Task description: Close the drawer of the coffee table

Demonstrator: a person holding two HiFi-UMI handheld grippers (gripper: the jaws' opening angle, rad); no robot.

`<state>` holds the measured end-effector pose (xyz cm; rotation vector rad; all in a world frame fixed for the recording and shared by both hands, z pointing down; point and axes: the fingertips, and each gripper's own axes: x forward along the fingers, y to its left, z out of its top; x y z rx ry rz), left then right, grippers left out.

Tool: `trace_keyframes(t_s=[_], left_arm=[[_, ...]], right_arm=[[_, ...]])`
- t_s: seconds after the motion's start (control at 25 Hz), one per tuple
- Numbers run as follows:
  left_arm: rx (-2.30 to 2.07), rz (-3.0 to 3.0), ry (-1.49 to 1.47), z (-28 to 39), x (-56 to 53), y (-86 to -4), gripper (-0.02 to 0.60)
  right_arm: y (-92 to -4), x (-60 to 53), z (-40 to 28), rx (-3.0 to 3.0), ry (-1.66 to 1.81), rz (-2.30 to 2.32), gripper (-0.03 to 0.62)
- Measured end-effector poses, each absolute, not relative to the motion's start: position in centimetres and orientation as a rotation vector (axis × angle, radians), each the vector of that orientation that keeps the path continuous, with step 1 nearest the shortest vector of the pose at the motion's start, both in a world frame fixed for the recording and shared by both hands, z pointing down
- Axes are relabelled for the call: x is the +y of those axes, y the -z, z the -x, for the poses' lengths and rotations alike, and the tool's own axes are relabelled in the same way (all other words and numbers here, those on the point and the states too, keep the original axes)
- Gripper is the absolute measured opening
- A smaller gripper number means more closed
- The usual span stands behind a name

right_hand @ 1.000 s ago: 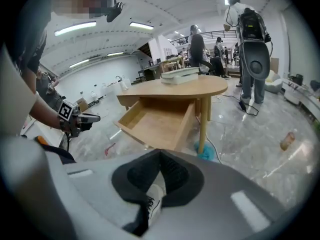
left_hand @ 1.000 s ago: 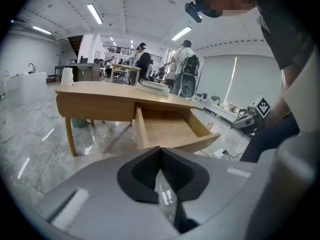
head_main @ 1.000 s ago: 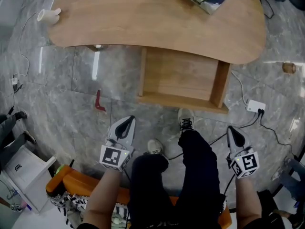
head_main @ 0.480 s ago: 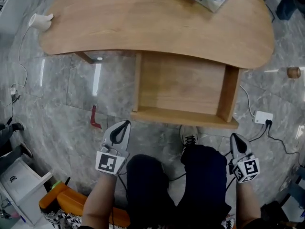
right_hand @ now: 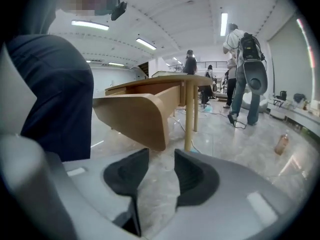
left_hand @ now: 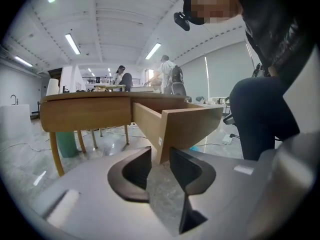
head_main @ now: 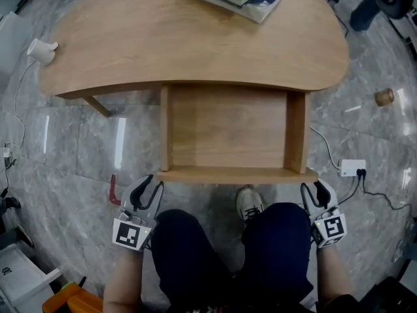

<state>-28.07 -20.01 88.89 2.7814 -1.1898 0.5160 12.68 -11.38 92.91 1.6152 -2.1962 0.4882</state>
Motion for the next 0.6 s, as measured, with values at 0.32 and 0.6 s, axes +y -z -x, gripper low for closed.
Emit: trace_keyframes(t_s=[0.32, 0.6], left_arm=[[-0.993, -3.047, -0.773, 25.2, -20.1, -88.3, 0.143], [-0.97, -3.085, -0.684, 24.6, -21.6, -87.1, 0.169]], right_arm=[[-90.9, -13.0, -12.4, -2.206, -0.342, -1.629, 0.179], [-90.7, -13.7, -12.0, -2.224, -0.306, -1.588, 0.19]])
